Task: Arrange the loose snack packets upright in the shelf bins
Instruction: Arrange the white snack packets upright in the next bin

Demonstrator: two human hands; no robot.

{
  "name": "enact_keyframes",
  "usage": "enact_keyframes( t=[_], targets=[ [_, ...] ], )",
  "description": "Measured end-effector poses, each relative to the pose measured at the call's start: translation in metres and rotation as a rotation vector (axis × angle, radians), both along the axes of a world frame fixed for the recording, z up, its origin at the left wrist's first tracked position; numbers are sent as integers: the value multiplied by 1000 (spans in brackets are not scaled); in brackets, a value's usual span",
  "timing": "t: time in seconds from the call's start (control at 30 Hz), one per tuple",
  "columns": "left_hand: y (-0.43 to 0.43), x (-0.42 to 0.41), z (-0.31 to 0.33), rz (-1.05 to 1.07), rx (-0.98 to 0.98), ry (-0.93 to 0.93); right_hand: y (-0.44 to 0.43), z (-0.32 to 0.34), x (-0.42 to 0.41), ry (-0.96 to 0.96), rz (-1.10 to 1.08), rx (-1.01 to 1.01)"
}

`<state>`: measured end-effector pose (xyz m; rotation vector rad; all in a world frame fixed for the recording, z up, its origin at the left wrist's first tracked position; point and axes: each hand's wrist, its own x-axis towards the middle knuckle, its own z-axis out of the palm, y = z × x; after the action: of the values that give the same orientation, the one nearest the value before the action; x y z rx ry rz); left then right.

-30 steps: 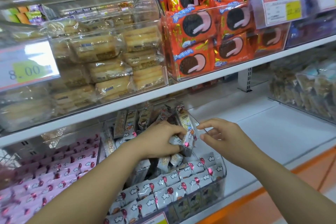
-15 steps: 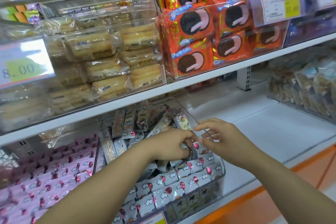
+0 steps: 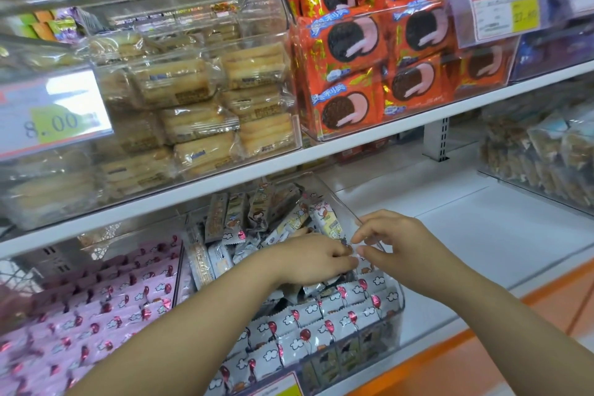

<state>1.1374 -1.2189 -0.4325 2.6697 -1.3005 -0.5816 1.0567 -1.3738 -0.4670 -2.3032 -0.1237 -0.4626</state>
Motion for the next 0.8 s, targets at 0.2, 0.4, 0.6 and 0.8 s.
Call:
enact_keyframes(
  t=[0.2,0.4,0.6,0.8],
  targets=[
    [-5,-4,5,33,63,-6,-1,0,0,9,1,25],
    [-3,8,4,52,84,186,-2,-2,1,10,12,35],
    [-7,11,-4,-1,59,57,-2,-2,0,10,2,62],
    [-8,18,-6,105,-21,108,-3,1,-2,-18,-5,55]
  ],
)
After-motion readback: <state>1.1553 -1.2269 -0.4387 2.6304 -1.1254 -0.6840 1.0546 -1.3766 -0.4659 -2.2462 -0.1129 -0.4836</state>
